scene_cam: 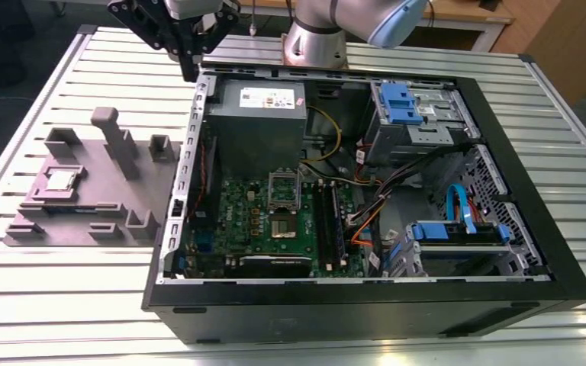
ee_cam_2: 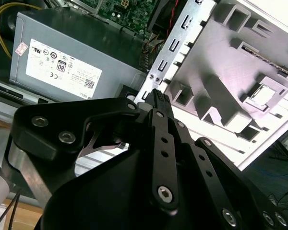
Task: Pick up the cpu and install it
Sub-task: 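Reach for the cpu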
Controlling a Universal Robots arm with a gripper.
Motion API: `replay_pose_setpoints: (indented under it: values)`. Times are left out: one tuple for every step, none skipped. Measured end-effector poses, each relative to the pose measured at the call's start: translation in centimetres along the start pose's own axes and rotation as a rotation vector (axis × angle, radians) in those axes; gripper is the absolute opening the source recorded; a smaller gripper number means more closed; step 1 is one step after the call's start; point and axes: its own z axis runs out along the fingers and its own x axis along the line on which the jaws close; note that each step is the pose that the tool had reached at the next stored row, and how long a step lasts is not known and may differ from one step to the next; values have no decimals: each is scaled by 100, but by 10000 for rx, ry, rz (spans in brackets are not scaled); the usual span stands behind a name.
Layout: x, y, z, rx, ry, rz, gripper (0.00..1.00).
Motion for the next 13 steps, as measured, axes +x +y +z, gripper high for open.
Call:
replay_pose_setpoints:
  values:
    - [2, 0, 0, 0, 0, 0, 10]
    - [4, 0, 0, -1, -1, 0, 10]
    - [6, 0, 0, 0, 0, 0, 10]
    - [8, -1, 0, 0, 0, 0, 10]
    - [11, -1, 0, 0, 0, 0, 10]
    - [14, -1, 1, -1, -1, 0, 10]
    - [16, -1, 0, -1, 0, 0, 10]
    - [18, -1, 0, -1, 0, 0, 10]
    - [20, -2, 0, 0, 0, -1, 10]
    - [22, -2, 0, 0, 0, 0, 10]
    - [24, -2, 1, 0, 0, 0, 10]
    - [27, -2, 0, 0, 0, 0, 10]
    - [30, -2, 0, 0, 0, 1, 10]
